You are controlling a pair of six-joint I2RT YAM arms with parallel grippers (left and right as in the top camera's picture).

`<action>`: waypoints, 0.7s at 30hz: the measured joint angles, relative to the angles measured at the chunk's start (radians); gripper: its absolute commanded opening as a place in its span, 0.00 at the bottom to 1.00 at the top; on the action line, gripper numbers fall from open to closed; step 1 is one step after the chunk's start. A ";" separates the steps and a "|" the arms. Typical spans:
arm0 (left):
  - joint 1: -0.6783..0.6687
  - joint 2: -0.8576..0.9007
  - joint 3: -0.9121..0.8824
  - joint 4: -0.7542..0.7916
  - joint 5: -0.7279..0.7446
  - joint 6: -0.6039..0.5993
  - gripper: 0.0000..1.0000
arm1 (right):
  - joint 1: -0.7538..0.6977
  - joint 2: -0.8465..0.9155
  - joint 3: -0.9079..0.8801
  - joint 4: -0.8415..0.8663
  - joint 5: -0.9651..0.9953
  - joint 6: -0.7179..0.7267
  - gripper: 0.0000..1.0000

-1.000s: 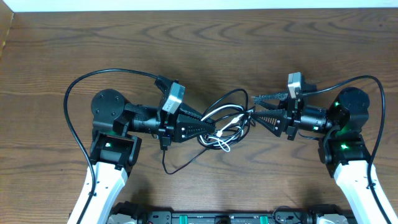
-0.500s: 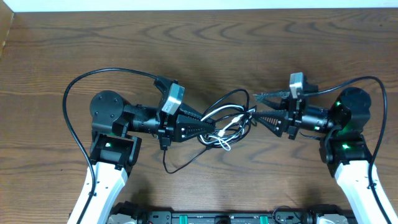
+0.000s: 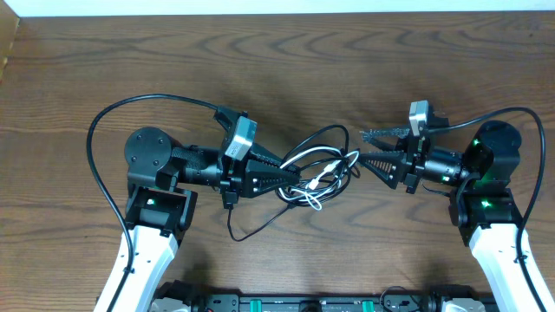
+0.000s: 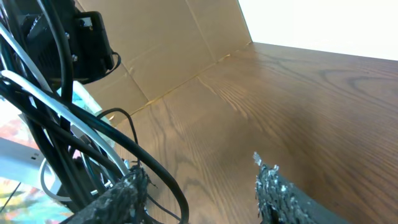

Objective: Untangle cables

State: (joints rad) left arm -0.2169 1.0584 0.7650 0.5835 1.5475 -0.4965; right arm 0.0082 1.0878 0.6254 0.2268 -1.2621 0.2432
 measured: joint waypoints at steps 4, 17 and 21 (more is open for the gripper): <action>0.000 0.000 0.000 0.000 0.000 0.000 0.08 | 0.013 0.000 0.000 0.000 -0.020 -0.018 0.60; 0.000 0.000 0.000 -0.003 0.000 0.000 0.08 | 0.090 0.000 0.000 0.006 -0.029 -0.045 0.42; 0.000 0.000 0.000 -0.004 0.000 0.000 0.08 | 0.093 0.000 0.000 0.011 0.002 -0.044 0.06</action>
State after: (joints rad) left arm -0.2169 1.0584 0.7650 0.5797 1.5471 -0.4965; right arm 0.1017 1.0878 0.6254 0.2375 -1.2606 0.1989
